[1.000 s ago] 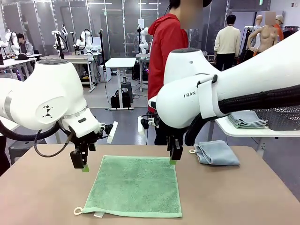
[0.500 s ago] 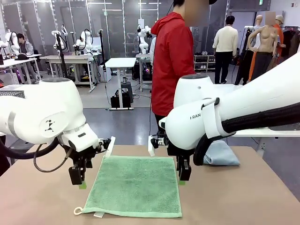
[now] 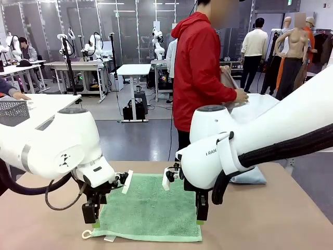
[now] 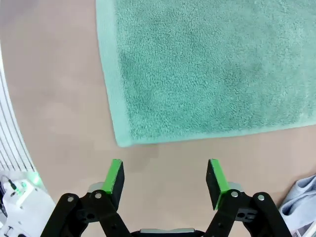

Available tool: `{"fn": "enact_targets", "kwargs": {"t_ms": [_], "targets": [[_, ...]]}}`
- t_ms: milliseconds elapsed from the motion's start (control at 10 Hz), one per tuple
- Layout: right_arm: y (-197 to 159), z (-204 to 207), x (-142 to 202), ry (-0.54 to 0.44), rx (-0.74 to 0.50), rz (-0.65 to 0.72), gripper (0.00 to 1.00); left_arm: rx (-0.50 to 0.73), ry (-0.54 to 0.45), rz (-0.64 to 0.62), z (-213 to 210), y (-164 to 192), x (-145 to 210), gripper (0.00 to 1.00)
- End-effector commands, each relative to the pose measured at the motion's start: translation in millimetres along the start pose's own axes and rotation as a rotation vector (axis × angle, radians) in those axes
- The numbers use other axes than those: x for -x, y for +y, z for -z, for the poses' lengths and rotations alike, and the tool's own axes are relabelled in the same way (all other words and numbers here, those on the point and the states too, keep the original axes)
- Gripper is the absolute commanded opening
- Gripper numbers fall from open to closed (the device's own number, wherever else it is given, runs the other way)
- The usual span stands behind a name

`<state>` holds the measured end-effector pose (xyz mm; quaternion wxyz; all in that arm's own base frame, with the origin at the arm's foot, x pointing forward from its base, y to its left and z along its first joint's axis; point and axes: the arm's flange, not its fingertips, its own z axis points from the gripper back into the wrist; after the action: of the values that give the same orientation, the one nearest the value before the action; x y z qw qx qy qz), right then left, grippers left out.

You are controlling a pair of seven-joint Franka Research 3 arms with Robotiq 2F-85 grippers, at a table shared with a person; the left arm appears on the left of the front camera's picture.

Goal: Fold the towels and place them in the basket.
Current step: When a person lays out a Towel with hook on the table, fold it in half twice.

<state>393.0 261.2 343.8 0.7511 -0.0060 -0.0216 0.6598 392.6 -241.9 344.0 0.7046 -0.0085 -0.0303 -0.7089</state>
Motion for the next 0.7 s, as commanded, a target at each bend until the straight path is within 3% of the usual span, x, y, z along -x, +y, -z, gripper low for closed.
{"fn": "enact_targets", "kwargs": {"t_ms": [0, 600], "targets": [[10.3, 11.9, 2.1, -0.027, 0.031, 0.018, 0.83, -0.017, -0.033, -0.014, 13.2, -7.0, -2.7, 1.00], [3.9, 6.6, 1.2, -0.006, 0.008, 0.000, 0.83, 0.003, -0.009, -0.004, 12.2, -4.9, -0.7, 1.00]]}}
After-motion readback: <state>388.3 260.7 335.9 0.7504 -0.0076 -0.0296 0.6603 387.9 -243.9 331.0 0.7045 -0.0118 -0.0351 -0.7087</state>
